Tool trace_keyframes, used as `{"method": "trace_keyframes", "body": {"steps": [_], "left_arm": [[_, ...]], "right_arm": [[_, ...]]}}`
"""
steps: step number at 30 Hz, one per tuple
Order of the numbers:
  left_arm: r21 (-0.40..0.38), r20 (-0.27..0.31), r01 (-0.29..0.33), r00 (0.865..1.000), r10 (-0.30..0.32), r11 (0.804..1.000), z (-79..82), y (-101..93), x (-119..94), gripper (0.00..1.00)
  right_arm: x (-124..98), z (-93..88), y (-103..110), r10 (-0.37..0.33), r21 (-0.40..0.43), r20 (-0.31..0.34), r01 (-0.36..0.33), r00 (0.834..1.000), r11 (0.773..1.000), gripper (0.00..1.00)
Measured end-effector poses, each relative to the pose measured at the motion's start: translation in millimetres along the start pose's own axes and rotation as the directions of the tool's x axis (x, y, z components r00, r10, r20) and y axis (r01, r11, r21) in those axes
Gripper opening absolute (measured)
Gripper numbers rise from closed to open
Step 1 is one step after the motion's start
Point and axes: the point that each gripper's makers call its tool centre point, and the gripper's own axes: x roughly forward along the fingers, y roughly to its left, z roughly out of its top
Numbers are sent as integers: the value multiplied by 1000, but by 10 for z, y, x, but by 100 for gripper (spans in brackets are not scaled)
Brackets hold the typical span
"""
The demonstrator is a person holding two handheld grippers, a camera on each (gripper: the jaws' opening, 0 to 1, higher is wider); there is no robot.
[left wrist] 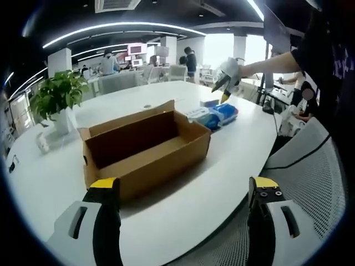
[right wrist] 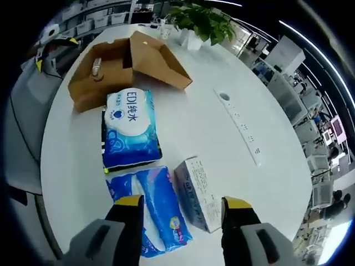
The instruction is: Operate the shoe box by opening the lid, removing the specified soft item, and placing it in the target area until the item is outside and the box remains undamaged.
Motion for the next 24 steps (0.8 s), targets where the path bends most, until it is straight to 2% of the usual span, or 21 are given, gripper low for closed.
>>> {"method": "trace_keyframes", "body": {"steps": [4, 13, 16, 19, 24], "left_arm": [[-7, 20, -4, 1000, 4, 1000, 34, 18, -20, 96], [-54, 67, -13, 998, 17, 998, 108, 82, -62, 95], [-55, 63, -12, 998, 16, 998, 99, 81, -52, 95], [-55, 70, -9, 997, 13, 998, 116, 76, -50, 95], [-58, 72, -7, 997, 11, 998, 114, 79, -48, 95]], "right_arm": [[-73, 14, 93, -16, 15, 4, 16, 1000, 1000, 62], [-243, 52, 245, -63, 129, 56, 55, 996, 990, 70], [-293, 51, 274, -85, 175, 68, 72, 994, 982, 71], [-348, 68, 290, -113, 219, 88, 92, 990, 971, 78], [-427, 85, 344, -144, 262, 101, 113, 984, 958, 82]]}}
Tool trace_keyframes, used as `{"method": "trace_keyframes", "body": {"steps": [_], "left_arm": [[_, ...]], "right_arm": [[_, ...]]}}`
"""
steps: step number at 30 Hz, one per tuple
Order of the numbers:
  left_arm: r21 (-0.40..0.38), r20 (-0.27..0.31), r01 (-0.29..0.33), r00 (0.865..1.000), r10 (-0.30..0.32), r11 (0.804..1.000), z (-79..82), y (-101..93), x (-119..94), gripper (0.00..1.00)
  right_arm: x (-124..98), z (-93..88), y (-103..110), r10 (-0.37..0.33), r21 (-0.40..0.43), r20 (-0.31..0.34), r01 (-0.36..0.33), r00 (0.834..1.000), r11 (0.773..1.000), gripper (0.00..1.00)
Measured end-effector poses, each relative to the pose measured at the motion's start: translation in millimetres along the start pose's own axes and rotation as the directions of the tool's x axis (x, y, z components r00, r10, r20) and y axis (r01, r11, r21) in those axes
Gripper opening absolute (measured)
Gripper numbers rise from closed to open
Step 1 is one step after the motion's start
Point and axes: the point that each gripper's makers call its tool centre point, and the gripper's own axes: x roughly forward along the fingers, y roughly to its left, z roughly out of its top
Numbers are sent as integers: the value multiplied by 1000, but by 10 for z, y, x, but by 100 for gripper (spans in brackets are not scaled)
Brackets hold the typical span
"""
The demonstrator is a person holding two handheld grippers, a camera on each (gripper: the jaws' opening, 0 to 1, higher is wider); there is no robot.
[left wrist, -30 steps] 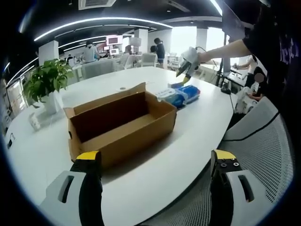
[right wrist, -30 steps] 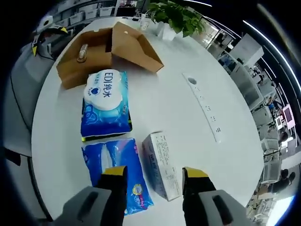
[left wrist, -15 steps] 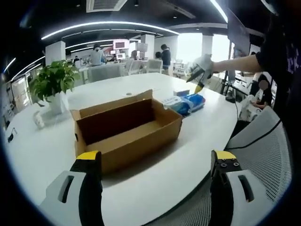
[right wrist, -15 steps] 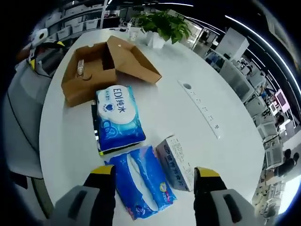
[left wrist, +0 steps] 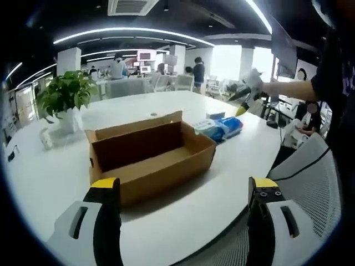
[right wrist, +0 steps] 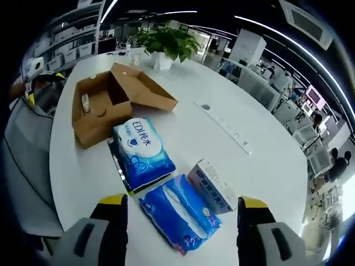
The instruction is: Operate the shoe box by opening the lid, removing the specified soft item, and placing it in the target area until the item is outside and the box remains undamaged.
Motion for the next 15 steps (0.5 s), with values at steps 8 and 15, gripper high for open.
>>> {"method": "trace_keyframes", "body": {"steps": [8, 15], "left_arm": [[-2, 17, -4, 1000, 4, 1000, 28, 15, -19, 94], [-2, 25, 0, 1000, 0, 1000, 53, 10, -30, 95]], "right_arm": [[-113, 65, 192, -34, 62, 37, 32, 999, 998, 91], [-194, 66, 335, -58, 128, 67, 49, 996, 991, 99]]}}
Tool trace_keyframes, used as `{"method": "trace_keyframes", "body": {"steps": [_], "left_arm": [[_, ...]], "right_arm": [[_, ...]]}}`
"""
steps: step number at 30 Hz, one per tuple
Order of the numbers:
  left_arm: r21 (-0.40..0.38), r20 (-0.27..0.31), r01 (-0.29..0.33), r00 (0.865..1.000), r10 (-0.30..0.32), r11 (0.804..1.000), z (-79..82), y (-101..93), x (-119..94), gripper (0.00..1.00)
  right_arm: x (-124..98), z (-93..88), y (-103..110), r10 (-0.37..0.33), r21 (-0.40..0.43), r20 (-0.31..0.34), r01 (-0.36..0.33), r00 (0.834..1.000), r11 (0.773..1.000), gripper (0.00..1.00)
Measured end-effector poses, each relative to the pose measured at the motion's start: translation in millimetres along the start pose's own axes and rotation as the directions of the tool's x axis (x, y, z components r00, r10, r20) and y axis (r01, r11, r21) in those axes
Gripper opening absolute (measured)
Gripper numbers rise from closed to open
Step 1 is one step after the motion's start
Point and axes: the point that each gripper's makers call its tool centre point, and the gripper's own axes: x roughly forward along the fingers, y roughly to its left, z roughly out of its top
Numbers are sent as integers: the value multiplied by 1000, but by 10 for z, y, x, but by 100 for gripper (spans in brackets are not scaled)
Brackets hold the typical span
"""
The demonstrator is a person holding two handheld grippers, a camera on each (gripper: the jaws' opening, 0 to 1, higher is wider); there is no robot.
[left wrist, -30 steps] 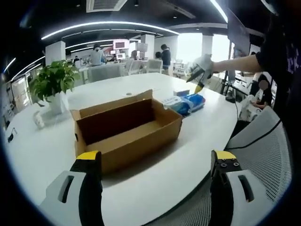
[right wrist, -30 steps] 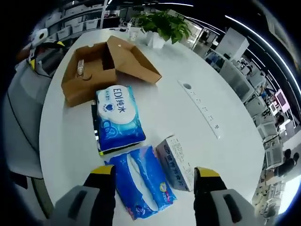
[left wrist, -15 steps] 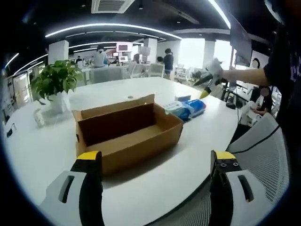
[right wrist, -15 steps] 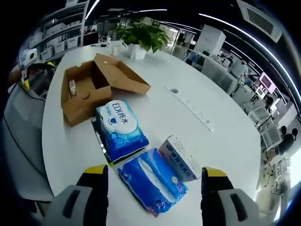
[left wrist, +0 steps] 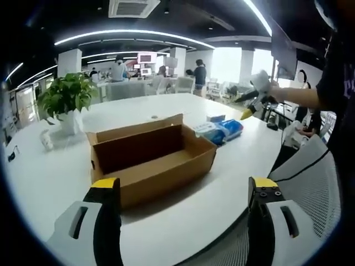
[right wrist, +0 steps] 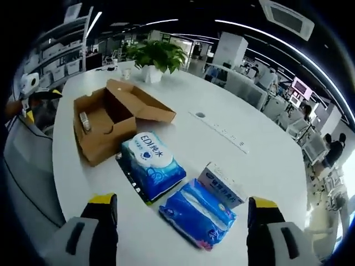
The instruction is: Operate the shoe box by opening the lid, removing the specified soft item, and placing it in the target area until the item is outside and the box remains undamaged.
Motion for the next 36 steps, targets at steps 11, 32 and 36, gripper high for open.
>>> {"method": "trace_keyframes", "body": {"steps": [11, 32, 36], "left_arm": [[2, -6, -9, 1000, 9, 1000, 18, 60, 21, 95], [132, -83, 14, 997, -3, 991, 232, 394, 64, 95], [156, -97, 19, 995, -4, 988, 295, 474, 85, 95]], "right_arm": [[-120, -112, 220, -25, 38, 13, 24, 1000, 999, 100], [-426, -58, 660, -44, 104, 91, 34, 995, 994, 99], [-449, -85, 716, -48, 115, 94, 37, 994, 993, 99]]}}
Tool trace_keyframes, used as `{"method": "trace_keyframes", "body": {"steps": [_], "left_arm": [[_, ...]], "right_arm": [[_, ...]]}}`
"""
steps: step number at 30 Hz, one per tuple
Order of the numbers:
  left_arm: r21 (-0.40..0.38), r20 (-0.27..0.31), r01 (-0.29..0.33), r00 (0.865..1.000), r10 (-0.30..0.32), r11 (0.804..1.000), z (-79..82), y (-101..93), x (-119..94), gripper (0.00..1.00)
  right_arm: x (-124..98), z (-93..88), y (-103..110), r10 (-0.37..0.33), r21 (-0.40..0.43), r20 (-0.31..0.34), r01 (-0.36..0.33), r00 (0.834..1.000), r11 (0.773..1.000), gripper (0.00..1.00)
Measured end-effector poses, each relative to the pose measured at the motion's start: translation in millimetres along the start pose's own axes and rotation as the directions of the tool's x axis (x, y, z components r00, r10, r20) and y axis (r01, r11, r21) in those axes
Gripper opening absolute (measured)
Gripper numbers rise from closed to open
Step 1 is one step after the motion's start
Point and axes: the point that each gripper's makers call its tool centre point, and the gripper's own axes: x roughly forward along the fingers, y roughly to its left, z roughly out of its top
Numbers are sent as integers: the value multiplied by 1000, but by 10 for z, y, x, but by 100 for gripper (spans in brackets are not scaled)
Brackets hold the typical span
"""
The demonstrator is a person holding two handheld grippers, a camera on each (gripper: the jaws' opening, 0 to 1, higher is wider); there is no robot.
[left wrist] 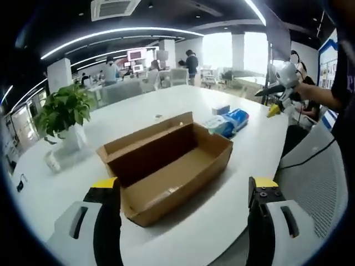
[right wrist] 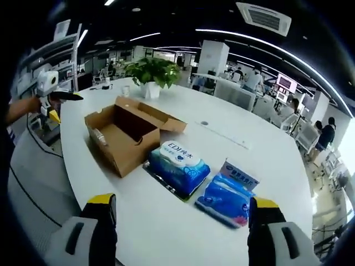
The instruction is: Operate the shoe box by opening the lid, removing the specified soft item, and placing it in the target area until the item is outside and the box remains undamaged.
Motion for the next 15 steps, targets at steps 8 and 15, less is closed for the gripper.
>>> {"method": "trace_keyframes", "body": {"steps": [8, 15], "left_arm": [[54, -26, 22, 999, -21, 998, 82, 118, 87, 94], [94, -57, 34, 998, -29, 995, 80, 195, 142, 94]], "right_arm": [[-42, -48, 76, -22, -16, -3, 22, 1000, 1000, 99], [-84, -11, 194, -12, 17, 45, 11, 999, 1000, 99]]}}
